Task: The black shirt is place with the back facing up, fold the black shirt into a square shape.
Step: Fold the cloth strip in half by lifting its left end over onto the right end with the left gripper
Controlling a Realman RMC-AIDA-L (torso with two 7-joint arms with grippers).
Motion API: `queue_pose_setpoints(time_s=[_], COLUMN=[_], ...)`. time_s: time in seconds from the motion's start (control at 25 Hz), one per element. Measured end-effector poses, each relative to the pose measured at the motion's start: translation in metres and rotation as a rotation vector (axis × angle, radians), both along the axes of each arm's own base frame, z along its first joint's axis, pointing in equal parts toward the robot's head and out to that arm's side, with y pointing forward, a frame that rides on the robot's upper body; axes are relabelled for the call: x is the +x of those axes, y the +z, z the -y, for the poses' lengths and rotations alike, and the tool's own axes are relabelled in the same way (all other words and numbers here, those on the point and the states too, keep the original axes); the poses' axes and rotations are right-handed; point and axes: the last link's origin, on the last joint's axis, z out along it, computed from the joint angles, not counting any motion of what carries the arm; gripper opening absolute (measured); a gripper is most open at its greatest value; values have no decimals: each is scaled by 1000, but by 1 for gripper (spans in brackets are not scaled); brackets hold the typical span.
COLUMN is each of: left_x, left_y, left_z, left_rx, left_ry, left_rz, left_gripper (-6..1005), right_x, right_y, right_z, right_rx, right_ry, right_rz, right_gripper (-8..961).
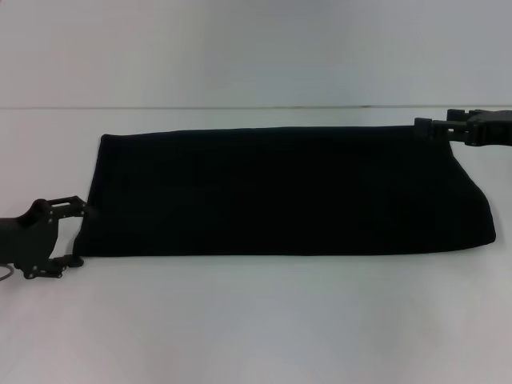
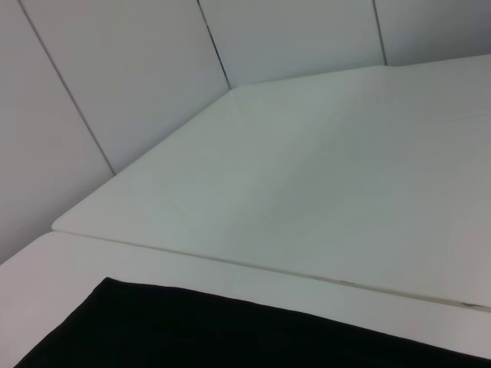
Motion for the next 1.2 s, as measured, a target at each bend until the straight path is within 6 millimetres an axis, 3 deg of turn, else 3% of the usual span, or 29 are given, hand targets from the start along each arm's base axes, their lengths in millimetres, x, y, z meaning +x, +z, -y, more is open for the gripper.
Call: queue_pose_setpoints(time_s=[1.2], left_x=[4], left_y=[-3], left_z=[-9], left_rx=[-10], left_ry=[-47], left_rz=[-49], left_gripper=[847], right_x=[1], right_y=[1], right_z=[-1], right_rx=[9], right_ry=[-4], right_rz=[6], right_gripper=[925])
